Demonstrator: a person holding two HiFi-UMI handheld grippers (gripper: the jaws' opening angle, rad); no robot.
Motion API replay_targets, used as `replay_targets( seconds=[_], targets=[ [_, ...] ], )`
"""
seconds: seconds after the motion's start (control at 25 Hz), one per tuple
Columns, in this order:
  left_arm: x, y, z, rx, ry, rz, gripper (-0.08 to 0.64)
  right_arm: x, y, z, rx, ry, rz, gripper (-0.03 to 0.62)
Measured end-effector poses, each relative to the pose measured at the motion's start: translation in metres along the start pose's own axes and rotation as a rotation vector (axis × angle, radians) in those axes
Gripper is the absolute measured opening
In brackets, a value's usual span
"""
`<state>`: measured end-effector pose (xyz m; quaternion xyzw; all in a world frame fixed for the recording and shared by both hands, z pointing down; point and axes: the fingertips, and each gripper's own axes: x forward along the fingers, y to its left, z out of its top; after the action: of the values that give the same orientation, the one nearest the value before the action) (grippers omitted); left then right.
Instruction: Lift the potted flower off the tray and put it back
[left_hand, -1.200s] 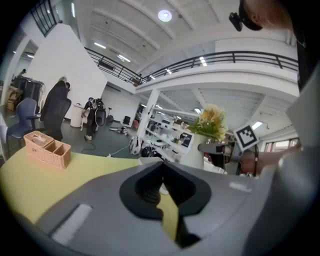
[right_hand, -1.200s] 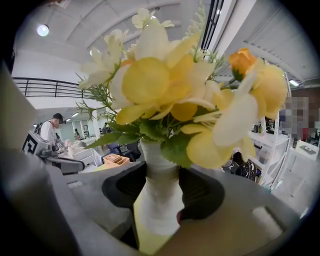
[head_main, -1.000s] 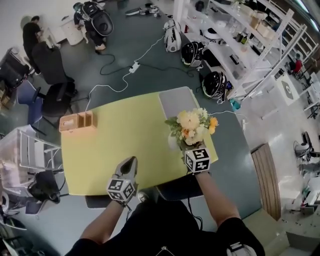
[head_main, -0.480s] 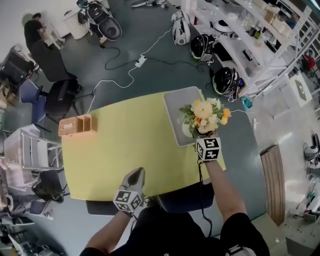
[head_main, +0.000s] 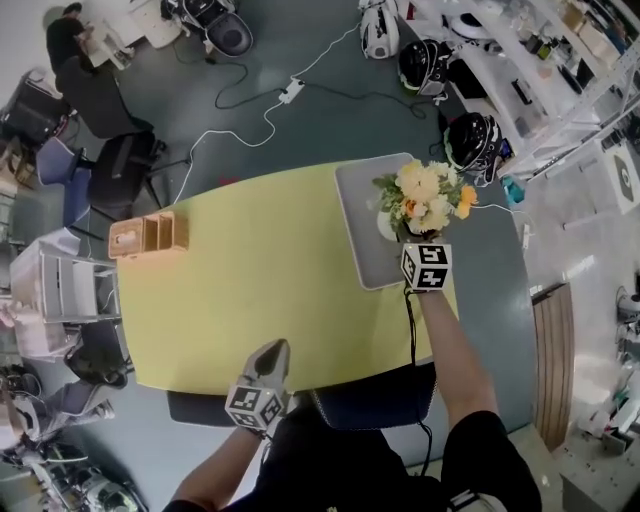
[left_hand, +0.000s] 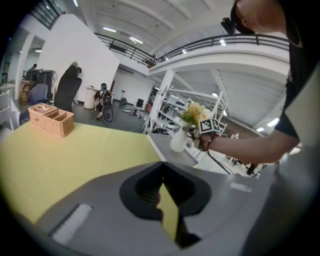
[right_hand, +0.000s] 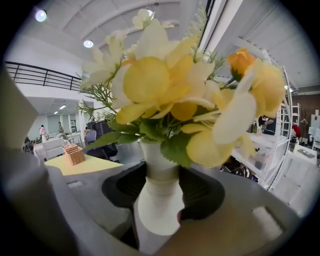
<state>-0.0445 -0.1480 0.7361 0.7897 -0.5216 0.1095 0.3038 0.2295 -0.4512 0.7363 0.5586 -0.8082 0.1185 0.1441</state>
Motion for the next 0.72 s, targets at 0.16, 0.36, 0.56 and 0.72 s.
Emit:
replay_targets(
  seconds=[0.16,0.36,0.56,0.72],
  targets=[
    [0.003,0.009,-0.011,-0.010,0.019,0.029,0.008,0.010,-0.012,-0.011,0.014,-0.002,-0.017,0.209],
    [0.004,0.017,-0.021,-0.028,0.035,0.041,0.008,0.016,-0.016,-0.022,0.040,-0.004,-0.023,0.210],
    [0.006,0.015,-0.023,-0.036,0.046,0.036,0.008,0.014,-0.014,-0.026,0.038,-0.028,-0.015,0.213],
    [0.006,0.011,-0.022,-0.038,0.050,0.028,0.008,0.011,-0.013,-0.027,0.018,-0.040,-0.032,0.220]
  ],
)
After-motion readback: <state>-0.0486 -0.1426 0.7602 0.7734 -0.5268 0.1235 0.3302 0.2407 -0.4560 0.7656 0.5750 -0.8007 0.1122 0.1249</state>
